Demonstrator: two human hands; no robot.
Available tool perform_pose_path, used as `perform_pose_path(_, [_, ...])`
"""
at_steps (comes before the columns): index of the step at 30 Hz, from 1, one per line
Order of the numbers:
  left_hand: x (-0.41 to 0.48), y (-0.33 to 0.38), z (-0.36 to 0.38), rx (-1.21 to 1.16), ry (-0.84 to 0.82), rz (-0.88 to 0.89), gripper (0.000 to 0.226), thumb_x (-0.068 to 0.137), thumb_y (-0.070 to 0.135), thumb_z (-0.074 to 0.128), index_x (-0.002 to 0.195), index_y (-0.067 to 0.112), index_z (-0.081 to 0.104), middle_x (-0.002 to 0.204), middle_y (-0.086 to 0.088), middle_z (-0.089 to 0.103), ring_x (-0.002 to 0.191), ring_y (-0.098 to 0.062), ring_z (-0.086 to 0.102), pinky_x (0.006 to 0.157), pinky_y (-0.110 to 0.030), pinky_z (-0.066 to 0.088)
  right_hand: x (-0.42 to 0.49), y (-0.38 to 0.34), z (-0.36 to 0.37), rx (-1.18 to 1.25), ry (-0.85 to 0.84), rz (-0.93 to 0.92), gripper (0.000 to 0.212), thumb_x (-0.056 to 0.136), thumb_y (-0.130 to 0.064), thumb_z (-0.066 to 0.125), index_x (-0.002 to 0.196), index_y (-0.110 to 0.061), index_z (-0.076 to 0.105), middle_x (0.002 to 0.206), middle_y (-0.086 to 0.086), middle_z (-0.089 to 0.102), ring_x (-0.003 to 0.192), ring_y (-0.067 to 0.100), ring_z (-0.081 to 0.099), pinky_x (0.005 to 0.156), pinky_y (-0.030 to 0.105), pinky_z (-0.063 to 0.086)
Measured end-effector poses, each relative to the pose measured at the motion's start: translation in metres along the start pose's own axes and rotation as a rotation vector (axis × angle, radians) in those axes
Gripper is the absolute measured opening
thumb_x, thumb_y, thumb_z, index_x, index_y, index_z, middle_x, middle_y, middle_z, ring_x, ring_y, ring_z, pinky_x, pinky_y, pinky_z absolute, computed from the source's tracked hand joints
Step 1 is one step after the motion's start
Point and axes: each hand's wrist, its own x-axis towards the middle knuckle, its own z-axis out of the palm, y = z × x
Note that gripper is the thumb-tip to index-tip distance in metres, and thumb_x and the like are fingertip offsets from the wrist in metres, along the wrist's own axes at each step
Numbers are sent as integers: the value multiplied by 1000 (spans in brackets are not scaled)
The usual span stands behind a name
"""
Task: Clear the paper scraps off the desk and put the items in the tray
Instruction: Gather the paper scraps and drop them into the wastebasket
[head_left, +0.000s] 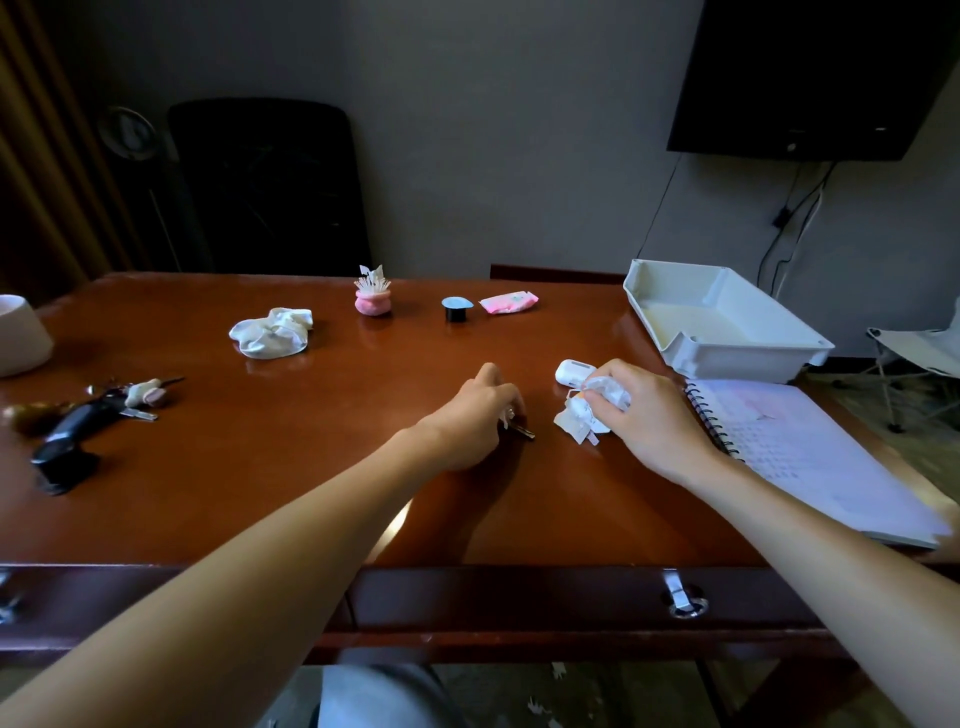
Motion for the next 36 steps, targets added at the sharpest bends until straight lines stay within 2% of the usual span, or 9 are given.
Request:
perform_pose_path(4, [-1,-2,1,16,9,47,39,89,-11,46,106,23,55,129,1,42,113,-18,44,98,-33,47,2,-2,-6,35,23,37,3,94,-24,61,94,-21,62,82,-7,63,72,6,55,56,13,37])
perform_pose_path(10, [-1,0,0,56,25,79,37,87,-10,49,100,24,53,120,2,47,104,-16,44,90,-31,49,-6,-3,2,41,26,45,2,92,-19,64,92,-18,63,76,-10,60,66,-4,53,55,9,38])
perform_pose_path(19, [5,10,-4,7,132,68,34,90,-7,50,99,25,47,108,2,47,95,-15,40,76,-25,41,2,-4,-11,69,-22,88,3,93,-34,60,92,-32,60,83,-6,65,72,15,57,60,25,44])
perform_pose_path(22, [4,10,-8,-14,136,47,38,90,-8,52,102,27,46,112,3,46,98,-15,40,77,-26,43,-4,0,-5,64,-136,89,2,94,-33,60,93,-32,61,83,-7,65,68,12,55,53,15,37])
perform_pose_path(25, [0,11,-11,-10,121,41,43,87,-11,53,107,26,46,116,0,46,102,-17,40,80,-28,46,-9,3,0,65,-226,113,23,96,-27,60,118,-32,60,111,-12,63,91,6,59,66,7,40])
perform_pose_path(27, [-4,10,-12,-11,114,35,46,86,-13,53,110,26,46,118,0,45,104,-17,40,81,-27,43,-9,1,-2,60,-314,109,43,98,-24,57,139,-30,48,129,-16,52,113,2,51,82,7,37])
perform_pose_path(30, [-8,8,-13,-14,106,17,51,86,-15,51,117,26,47,121,0,45,107,-16,38,83,-26,39,-4,-4,-6,-57,-448,68,46,101,-23,51,146,-28,43,135,-8,51,125,10,46,100,21,34])
perform_pose_path(33, [-12,7,-15,2,105,11,52,86,-13,53,123,24,48,125,0,45,110,-15,38,86,-25,40,-3,-7,-3,-222,-502,31,27,102,-25,46,125,-25,60,113,3,56,109,21,55,93,33,43])
perform_pose_path(36, [-16,7,-16,26,115,10,53,87,-12,54,128,21,48,127,-1,45,113,-17,39,87,-25,40,-7,-10,0,-215,-462,46,21,102,-25,47,119,-24,59,113,1,54,104,20,55,89,34,46])
